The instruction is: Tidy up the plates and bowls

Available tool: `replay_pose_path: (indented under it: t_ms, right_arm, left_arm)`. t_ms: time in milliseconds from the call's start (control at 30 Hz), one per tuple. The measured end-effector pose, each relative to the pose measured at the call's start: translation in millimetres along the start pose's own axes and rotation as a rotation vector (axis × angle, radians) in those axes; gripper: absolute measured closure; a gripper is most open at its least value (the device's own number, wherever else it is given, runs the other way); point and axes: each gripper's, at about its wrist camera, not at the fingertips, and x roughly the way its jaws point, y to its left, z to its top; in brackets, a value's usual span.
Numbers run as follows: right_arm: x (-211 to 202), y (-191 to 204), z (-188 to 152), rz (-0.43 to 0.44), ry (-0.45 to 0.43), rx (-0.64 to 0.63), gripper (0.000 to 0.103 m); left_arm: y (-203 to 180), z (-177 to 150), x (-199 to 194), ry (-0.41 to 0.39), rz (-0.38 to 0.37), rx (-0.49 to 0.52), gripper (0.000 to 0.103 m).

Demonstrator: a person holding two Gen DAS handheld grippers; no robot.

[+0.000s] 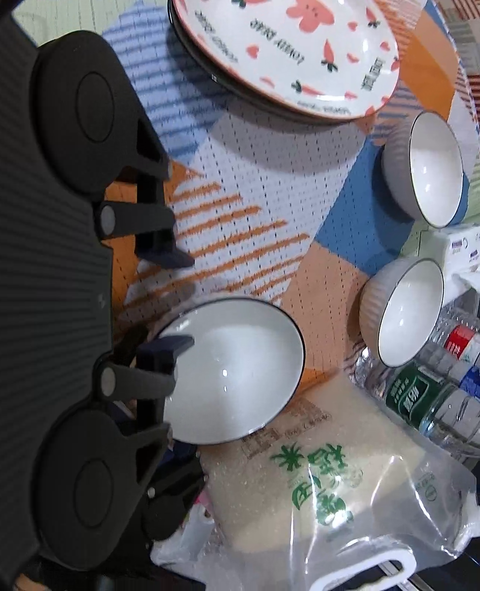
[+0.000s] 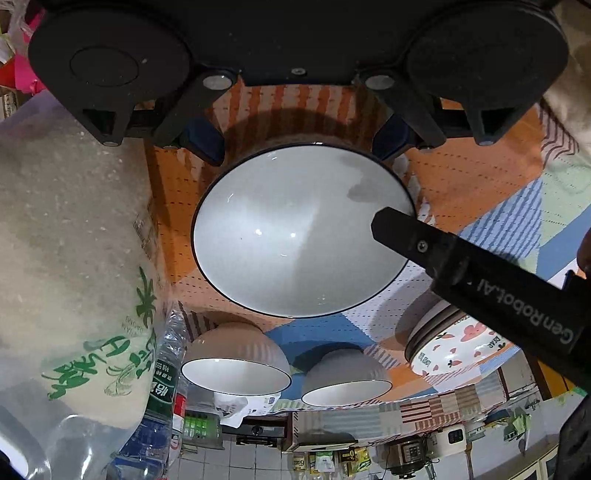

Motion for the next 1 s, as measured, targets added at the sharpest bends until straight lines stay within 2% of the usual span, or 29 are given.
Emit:
replay_pose_path:
  t_ms: [67, 333, 433, 733, 1000]
  right_arm:
    - [4, -2, 1, -0.005, -0.003, 0.007, 0.013]
    - [3, 9, 4, -0.009, -0.036, -0.035, 0.015]
    - [0, 10, 6, 0.029, -0.038, -0.014, 0.015]
    - [-3, 39, 30, 0.09, -0.082, -0.112, 0.015]
    - [13, 59, 43, 0.158, -0.106, -0.232, 0.016]
  left_arm:
    - [-1, 1, 1, 0.005, -0.027, -0.005, 0.083]
    - [3, 0, -8, 0.019, -0.036, -0.018, 0.084]
    - [10, 1, -18, 0.02, -0.037, -0.042, 0.084]
    - [30, 1, -54, -0.032, 0.049, -0.063, 0.084]
    - [55, -4, -58, -0.046, 0.091, -0.129, 0.083]
